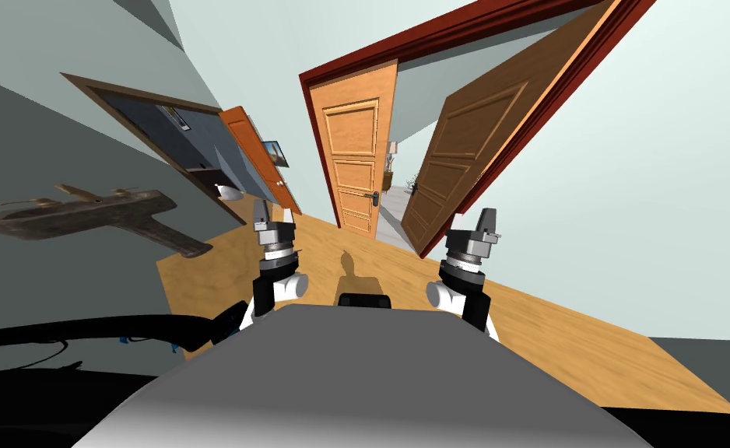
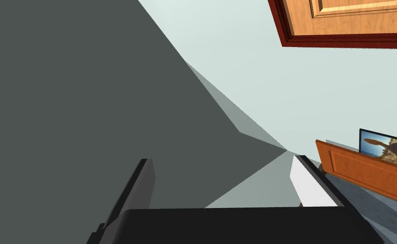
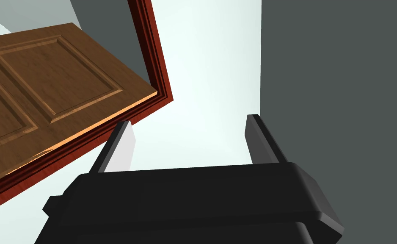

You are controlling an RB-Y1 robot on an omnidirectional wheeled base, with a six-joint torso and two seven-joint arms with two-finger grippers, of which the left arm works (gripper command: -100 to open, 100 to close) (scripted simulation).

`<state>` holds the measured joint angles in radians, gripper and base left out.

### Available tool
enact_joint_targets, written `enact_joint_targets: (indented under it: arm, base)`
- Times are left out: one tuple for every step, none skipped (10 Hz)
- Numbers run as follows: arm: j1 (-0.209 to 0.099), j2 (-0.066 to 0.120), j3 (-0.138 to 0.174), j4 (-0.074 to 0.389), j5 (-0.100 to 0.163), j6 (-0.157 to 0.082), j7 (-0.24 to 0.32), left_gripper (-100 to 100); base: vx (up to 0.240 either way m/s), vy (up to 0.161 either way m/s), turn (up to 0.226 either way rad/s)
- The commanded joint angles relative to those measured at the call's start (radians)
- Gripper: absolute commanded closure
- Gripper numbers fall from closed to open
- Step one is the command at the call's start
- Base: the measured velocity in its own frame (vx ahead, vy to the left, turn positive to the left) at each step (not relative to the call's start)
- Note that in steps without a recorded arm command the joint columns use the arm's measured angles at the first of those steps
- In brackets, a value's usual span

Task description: Push the door open

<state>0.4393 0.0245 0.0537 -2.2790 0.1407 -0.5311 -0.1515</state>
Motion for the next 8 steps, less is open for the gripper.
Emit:
enact_joint_targets:
  arm:
    - [-0.023, 0.008, -0.008, 0.034, 0.006, 0.009, -0.005, -100]
    - [-0.032, 0.011, -0.010, 0.049, 0.008, 0.010, -0.007, -100]
    - [-0.042, 0.015, -0.013, 0.068, 0.011, 0.012, -0.008, -100]
    - [-0.053, 0.018, -0.016, 0.088, 0.014, 0.013, -0.010, -100]
    - [-0.064, 0.022, -0.019, 0.107, 0.018, 0.015, -0.011, -100]
    - [-0.075, 0.025, -0.022, 0.126, 0.021, 0.016, -0.013, -100]
    - [-0.099, 0.032, -0.028, 0.167, 0.027, 0.019, -0.016, -100]
    - [-0.111, 0.034, -0.031, 0.190, 0.031, 0.021, -0.018, -100]
  base:
    - [0.111, 0.007, -0.037]
    - [0.100, 0.012, -0.031]
    - [0.082, 0.010, -0.035]
    - [0.079, 0.016, -0.027]
    - [0.086, 0.017, -0.036]
    - [0.088, 0.006, -0.038]
    - [0.112, 0.017, -0.048]
    - [0.118, 0.015, -0.064]
